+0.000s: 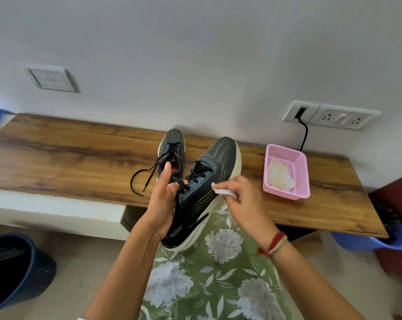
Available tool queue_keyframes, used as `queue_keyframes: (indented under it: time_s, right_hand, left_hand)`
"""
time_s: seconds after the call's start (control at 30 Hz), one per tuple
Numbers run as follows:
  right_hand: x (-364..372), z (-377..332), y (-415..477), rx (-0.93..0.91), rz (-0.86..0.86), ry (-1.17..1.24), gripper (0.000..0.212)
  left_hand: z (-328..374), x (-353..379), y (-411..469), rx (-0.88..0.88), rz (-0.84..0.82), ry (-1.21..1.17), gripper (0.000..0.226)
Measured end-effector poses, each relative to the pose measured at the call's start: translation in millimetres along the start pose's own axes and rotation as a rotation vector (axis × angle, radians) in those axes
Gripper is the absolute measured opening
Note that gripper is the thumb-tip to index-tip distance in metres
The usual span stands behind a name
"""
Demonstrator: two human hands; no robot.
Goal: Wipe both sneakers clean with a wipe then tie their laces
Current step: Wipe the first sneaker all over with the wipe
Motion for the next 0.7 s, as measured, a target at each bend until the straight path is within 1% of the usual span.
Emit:
queue_keyframes:
  time_s: [0.03,0.07,0.13,0.17,0.23,0.33,0.43,0.57,0.6,0.63,0.7]
  right_hand:
    - [-5.9,1.5,3.4,0.004,0.004,0.042,0.022]
    - [-15.7,2.7,8.3,0.001,0.063,0.026,0.023]
    - [-35.4,-0.9,17.6,-0.023,0.222,-0.151,0.027]
    - [-38.5,-4.8,20.9,-0.036,0.262,-0.255,0.029]
    - [-31.7,-9.9,23.1,-0.059,0.253,-0.386,0.03]
    - [-14.0,-10.5,14.6,-0.058,0.229,-0.446,0.03]
    - [-3.1,-4.0,4.2,-0.005,0.194,-0.342,0.029]
    - [6.3,-0.7,-1.4,-0.021,-0.033,-0.047,0.022]
    - [1.7,-1.0,0.3,-0.026,-0.028,0.001,0.021]
    - [-6.3,-0.6,3.6,-0.031,0.03,0.015,0.02]
    - [-23.3,-1.0,10.6,-0.037,0.201,-0.089,0.022]
  left_hand:
    - [0.4,-0.6,-0.5,-0.001,-0.001,0.011,0.084]
    - [0.8,-0.9,-0.8,-0.001,-0.001,0.026,0.081]
    - [1.2,-1.1,-0.7,0.005,0.021,0.061,0.075]
    - [1.0,-0.5,-0.2,0.011,0.023,0.064,0.074]
    - [0.4,3.7,-0.3,0.015,0.012,0.055,0.076]
    - [-0.7,3.7,-1.3,0.017,0.003,0.07,0.079]
    - [-3.3,2.2,-3.4,0.008,-0.008,0.065,0.087]
    - [-6.5,-4.6,-2.1,-0.001,-0.04,-0.003,0.092]
    - [-5.6,-5.9,-1.7,-0.005,-0.047,0.0,0.092]
    - [-4.7,-7.2,-1.6,-0.007,-0.054,0.004,0.092]
    - [-3.4,-6.3,-0.8,-0.008,-0.073,-0.001,0.092]
Point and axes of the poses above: each hand's wrist, its own y-axis towards the middle knuckle, its own x-axis out of the palm, z = x × y, the point moved 6 cm from there along y, towards the middle knuckle, and after that the axes turned 10 degrees about -z, right-handed, at the moved point
